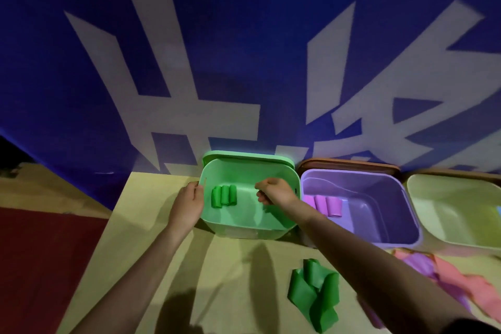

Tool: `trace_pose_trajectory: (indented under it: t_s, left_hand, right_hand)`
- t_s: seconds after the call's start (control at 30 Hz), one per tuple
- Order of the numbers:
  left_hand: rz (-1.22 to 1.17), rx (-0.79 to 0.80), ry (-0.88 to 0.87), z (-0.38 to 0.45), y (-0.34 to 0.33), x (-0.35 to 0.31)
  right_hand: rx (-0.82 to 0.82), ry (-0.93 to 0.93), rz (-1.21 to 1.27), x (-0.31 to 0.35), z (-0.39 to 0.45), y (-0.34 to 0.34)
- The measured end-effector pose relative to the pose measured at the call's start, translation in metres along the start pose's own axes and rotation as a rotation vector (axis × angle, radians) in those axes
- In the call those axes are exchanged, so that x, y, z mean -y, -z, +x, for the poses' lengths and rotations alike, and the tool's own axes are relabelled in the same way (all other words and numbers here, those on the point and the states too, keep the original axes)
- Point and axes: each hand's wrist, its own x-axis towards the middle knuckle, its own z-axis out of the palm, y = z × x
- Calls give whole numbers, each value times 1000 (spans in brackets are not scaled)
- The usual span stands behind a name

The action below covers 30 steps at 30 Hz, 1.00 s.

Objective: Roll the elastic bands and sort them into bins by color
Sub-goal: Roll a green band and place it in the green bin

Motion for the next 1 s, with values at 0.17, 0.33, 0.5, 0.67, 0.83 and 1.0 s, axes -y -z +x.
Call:
trace_pose_trajectory:
  t_s: [0.17,0.33,0.5,0.67,0.83,1.0]
  left_hand:
    - [289,-135,-246,-39,6,-53]
    - [170,29,-435,-104,-18,-100]
    - [79,359,-505,-183,-66,-100]
    - [127,604,-407,-228,-118,-73]
    - [183,636,-335,-247,-171,-67]
    - [212,645,-285,-246,-225,-80]
  right_hand:
    - [-90,147,120,6,-70,34]
    - [-128,228,242,-15,-139,67]
    - [-247,302,204,-63,-200,110]
    - [-307,224,217,-134,-254,133]
    - [-285,68,180,-208,-272,140]
    - [-493,-144,48,-267,-254,167]
